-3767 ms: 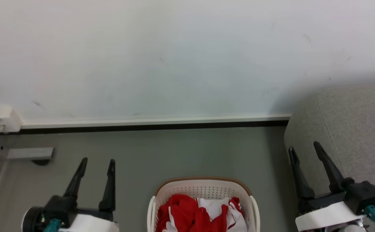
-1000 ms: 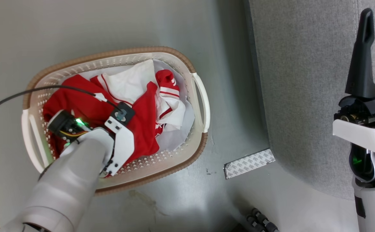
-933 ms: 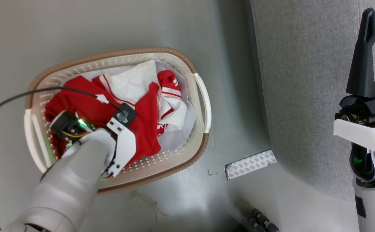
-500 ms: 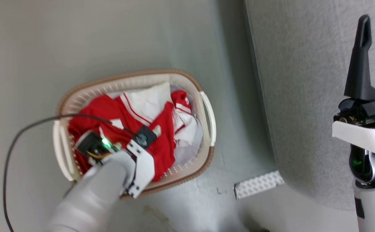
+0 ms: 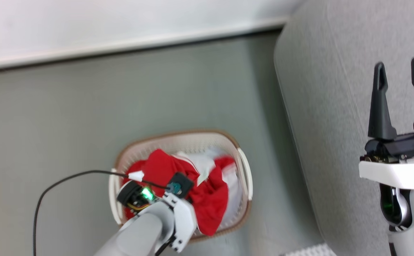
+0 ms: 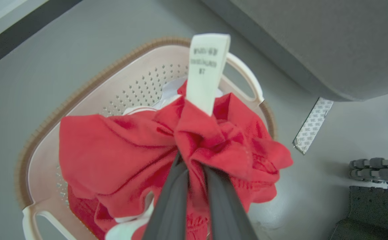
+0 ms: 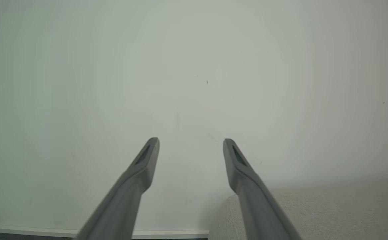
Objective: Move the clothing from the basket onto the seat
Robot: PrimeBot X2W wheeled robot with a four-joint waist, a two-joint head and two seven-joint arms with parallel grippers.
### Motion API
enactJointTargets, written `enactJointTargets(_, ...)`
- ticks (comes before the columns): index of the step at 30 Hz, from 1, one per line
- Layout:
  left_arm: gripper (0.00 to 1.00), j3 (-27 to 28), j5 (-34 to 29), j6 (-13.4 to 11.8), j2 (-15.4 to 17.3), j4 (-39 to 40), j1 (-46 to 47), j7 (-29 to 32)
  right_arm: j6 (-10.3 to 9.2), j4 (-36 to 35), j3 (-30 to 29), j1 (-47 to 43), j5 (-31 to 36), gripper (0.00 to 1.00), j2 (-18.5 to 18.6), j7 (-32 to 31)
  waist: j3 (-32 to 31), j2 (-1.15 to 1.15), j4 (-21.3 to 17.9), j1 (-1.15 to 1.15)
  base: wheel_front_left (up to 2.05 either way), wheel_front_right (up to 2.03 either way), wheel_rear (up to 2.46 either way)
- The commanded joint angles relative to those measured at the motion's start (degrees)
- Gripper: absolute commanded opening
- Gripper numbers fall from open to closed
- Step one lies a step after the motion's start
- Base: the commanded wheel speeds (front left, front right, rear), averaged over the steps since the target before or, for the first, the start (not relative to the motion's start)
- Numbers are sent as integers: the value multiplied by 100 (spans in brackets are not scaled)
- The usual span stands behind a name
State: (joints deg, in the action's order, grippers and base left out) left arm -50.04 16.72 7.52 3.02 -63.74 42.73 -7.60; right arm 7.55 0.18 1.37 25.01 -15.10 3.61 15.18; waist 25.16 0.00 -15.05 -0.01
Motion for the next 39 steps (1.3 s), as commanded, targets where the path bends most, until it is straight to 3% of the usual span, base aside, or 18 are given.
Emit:
enactJointTargets(1, 0, -35, 172, -10, -15, 140, -61, 1, -12, 44, -30, -98, -20, 100, 52, -5, -551, 0, 299, 1, 0, 0, 0)
enactJointTargets(17, 0, -311, 1524, -9, 60, 1144, -351, -651, -12, 327, -146, -893, -196, 100, 357, -5, -1858, 0, 854, 1, 0, 0, 0)
enactJointTargets(26, 0, -52, 1869, -10, 259, 1949, -215, -724, -12, 478, -53, -1222, -300, 100, 412, -5, -2369, 0, 970, 1, 0, 0, 0)
enactJointTargets(39, 0, 342, 2037, -310, 767, 3478, 116, -373, -12, 553, 203, -1361, -407, 100, 382, -5, -2651, 0, 960, 1, 0, 0, 0)
